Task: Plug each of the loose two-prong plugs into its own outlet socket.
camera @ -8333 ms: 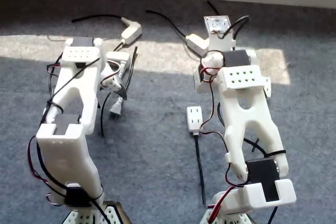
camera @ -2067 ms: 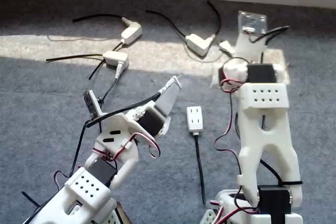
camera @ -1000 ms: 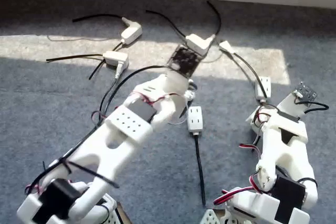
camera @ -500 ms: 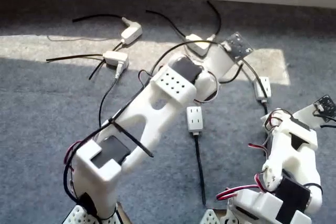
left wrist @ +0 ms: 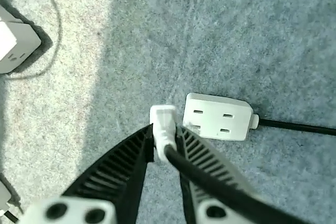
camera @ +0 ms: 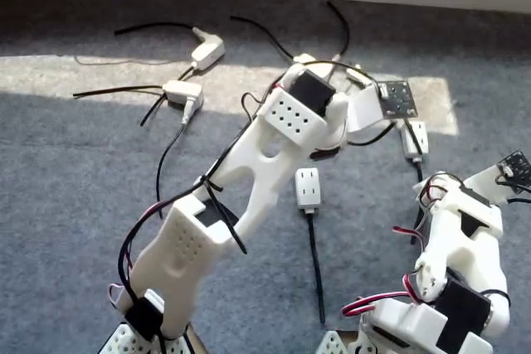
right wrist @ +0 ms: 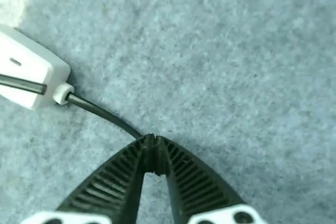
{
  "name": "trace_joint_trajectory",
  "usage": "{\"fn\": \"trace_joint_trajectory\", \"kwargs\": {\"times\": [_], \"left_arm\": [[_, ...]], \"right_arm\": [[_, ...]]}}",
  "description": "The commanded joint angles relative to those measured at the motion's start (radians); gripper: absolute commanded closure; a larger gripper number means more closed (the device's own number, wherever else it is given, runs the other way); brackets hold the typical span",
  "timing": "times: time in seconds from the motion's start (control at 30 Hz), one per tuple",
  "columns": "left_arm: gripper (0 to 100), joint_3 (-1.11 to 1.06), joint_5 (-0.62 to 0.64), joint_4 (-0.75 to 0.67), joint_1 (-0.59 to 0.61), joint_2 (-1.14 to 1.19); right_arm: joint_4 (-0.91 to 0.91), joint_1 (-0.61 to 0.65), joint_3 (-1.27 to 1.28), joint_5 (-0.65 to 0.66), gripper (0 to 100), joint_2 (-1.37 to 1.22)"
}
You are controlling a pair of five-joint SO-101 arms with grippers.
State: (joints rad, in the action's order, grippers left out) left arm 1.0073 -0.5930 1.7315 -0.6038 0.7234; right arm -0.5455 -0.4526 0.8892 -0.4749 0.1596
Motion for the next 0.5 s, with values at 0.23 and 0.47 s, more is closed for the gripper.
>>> {"fn": "trace_joint_trajectory", "kwargs": {"times": [0.23,0.47], "left_arm": [[99,-0.015,0.005,0.029,-0.021,0.048],[99,-0.015,0.101,0.032,-0.027,0.042]], "right_arm": [[0.013,-0.010,-0.007,-0.011,99.2,0.004],[0.013,-0.039,-0.005,-0.014,99.2,0.004]]}}
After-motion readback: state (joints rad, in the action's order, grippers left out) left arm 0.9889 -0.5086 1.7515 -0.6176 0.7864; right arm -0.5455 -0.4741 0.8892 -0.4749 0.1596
